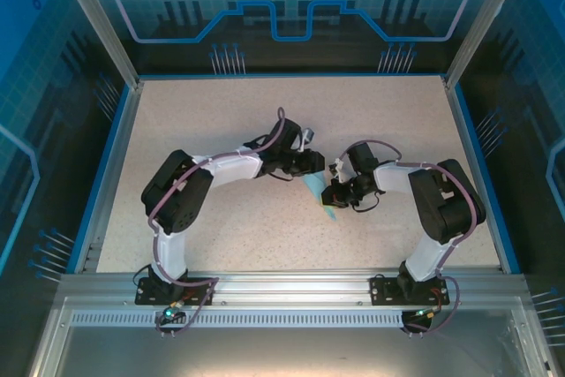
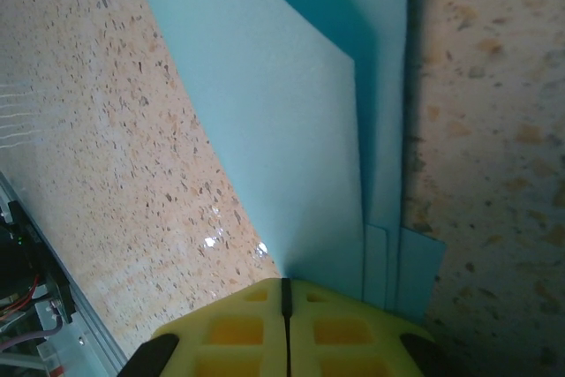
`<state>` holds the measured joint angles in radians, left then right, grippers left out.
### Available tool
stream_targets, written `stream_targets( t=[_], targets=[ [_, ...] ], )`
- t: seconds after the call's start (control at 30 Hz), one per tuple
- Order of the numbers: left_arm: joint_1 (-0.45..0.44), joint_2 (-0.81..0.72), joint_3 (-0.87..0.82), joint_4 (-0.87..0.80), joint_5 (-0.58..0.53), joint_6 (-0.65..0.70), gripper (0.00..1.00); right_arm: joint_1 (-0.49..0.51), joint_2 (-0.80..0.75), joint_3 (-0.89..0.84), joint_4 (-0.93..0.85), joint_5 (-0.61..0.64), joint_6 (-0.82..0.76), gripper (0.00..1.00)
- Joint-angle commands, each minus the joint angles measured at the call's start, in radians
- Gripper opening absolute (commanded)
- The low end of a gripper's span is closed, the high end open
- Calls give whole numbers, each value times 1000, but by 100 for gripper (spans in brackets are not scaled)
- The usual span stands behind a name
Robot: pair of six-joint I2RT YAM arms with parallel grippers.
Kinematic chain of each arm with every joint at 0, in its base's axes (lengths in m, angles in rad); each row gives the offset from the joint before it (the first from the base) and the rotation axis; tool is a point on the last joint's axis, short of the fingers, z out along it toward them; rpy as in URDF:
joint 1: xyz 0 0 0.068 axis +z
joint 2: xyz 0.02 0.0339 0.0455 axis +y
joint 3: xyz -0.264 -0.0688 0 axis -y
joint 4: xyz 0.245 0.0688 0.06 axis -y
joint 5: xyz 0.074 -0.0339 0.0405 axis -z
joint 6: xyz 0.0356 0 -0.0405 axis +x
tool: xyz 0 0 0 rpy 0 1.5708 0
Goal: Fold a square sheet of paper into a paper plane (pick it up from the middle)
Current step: Fold the wing for the fifth time at the center of the table.
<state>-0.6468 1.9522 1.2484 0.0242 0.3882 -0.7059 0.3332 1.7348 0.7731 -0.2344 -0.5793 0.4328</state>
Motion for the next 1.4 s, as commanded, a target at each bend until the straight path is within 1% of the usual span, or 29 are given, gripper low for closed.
stream_targets(
  t=[0.0, 0.1, 0.27, 0.37, 0.43, 0.5, 0.67, 0.77, 1.0, 1.23, 1.37],
  targets=[
    [-21, 49, -3, 59, -13, -77, 34, 17, 49, -35, -31, 67, -6, 6],
    [-33, 90, 3, 100, 8, -103, 34, 17, 49, -44, -19, 67, 0, 6],
    [-39, 132, -5, 123, 7, -122, 33, 17, 50, -46, -13, 75, 5, 6],
    [-38, 164, 10, 112, 14, -121, 33, 15, 50, -53, -3, 73, 16, 6],
    [-39, 177, 17, 69, -9, -111, 31, 16, 48, -56, 1, 70, 18, 6],
    [-38, 177, 0, 66, -29, -111, 31, 17, 50, -59, 5, 70, 20, 6],
    [-35, 167, -35, 133, -14, -125, 32, 17, 52, -63, 11, 77, 26, 6],
    [-30, 128, -62, 172, -22, -127, 32, 16, 46, -66, 12, 86, 27, 6],
    [-1, 54, -90, 176, -75, -133, 32, 16, 47, -68, 15, 96, 27, 5],
    [11, 108, -93, 213, -69, -188, 28, 16, 46, -71, 17, 99, 28, 5],
    [9, 147, -67, 207, -43, -186, 27, 16, 47, -70, 18, 95, 26, 5]
  ],
)
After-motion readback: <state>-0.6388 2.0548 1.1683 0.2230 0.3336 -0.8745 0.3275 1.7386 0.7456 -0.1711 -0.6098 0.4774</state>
